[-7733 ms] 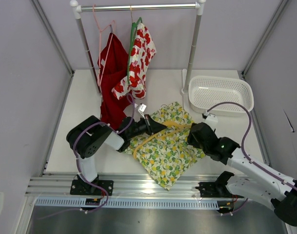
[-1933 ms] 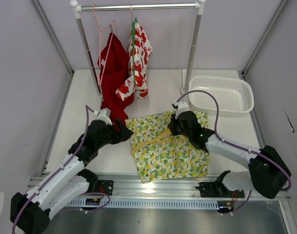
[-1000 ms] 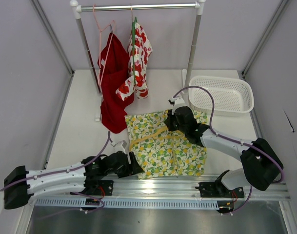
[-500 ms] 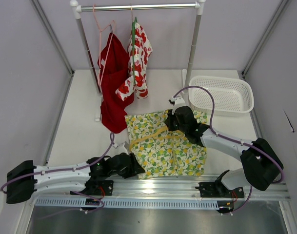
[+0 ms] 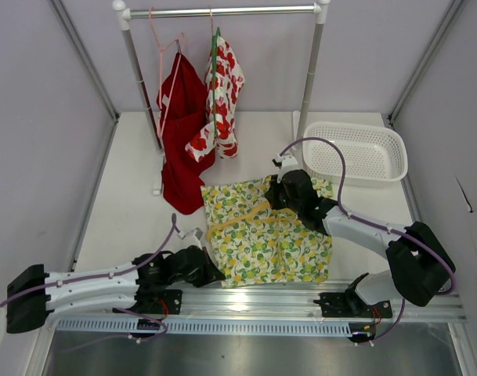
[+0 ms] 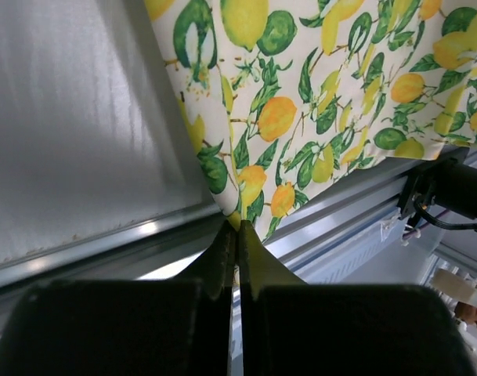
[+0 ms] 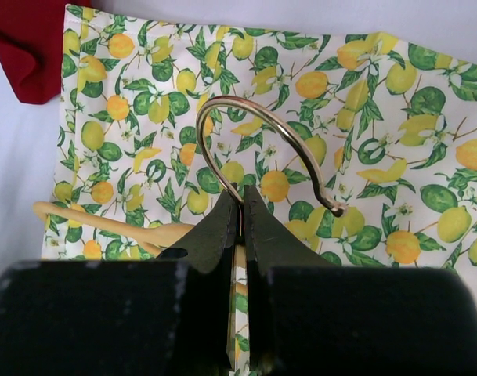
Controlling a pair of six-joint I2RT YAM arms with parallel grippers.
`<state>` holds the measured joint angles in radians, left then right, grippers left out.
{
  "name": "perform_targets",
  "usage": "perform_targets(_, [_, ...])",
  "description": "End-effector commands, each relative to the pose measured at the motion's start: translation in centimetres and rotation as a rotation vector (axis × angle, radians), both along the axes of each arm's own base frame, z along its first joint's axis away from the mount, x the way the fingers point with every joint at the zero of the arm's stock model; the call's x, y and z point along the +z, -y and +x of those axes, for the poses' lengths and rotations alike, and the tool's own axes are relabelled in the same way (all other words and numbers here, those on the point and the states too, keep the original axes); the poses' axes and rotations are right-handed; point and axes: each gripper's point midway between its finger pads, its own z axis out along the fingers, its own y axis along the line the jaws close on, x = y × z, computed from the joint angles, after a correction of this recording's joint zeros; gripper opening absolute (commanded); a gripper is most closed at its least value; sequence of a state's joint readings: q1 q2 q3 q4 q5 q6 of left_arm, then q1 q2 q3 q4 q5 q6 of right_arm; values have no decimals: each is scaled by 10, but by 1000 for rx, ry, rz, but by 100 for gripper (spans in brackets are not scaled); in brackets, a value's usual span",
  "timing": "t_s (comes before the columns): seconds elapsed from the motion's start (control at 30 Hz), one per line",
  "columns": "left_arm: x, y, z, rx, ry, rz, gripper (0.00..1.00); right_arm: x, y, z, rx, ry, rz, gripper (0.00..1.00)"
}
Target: Place the skirt on the hanger
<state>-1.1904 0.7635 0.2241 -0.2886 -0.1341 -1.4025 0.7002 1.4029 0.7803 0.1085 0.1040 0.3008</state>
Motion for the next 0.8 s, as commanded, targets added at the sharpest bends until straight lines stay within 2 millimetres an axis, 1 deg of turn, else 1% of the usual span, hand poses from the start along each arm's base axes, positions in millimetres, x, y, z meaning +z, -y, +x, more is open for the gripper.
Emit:
perform_targets(0.0, [-9,-30,-5,1,-16,65,0,28,-5,16,-5,94,57,0])
perform_targets(0.03, [-13,-38,-6,13,-36,83,0,29,-5,17,-6,99,60,0])
perform_targets(0.07, [-10,-40,-5,9,-23,66,0,29,-4,17,-9,101,60,0])
perform_targets(0.13, [-12,-47,-4,22,-28,82,0,27,-4,16,-2,101,60,0])
perform_targets(0.2, [-17,-57,-6,20,-40,133,0,28,0,18,-15,107,59,0])
perform_targets(0.23, [-14,-58,-4,26,-38,140,0,27,1,17,-14,107,57,0])
perform_targets(0.27, [-17,-65,-6,33,-50,173,0,26,2,18,-19,110,50,0])
perform_targets(0.4, [-13,-71,1,59,-34,197,0,25,8,17,-27,118,38,0])
perform_targets(0.47, [-11,-70,4,60,-28,182,0,25,10,16,-20,117,40,0])
perform_targets(0.5, [-7,-64,8,53,-12,158,0,25,10,15,-14,117,46,0])
perform_targets(0.53, [-7,-62,8,47,-12,160,5,28,7,13,0,119,59,0])
perform_targets(0.6, [5,-53,13,7,27,135,17,32,1,9,14,115,79,0])
perform_targets(0.63, [10,-49,16,-2,48,129,30,32,-1,6,16,109,77,0])
perform_targets(0.67, [13,-49,20,-28,79,148,33,38,-3,4,20,118,85,0])
perform_targets(0.7, [31,-43,28,-24,124,129,34,40,-7,1,22,114,97,0])
perform_targets(0.77, [43,-39,35,-47,171,126,26,41,-12,-6,7,101,90,0])
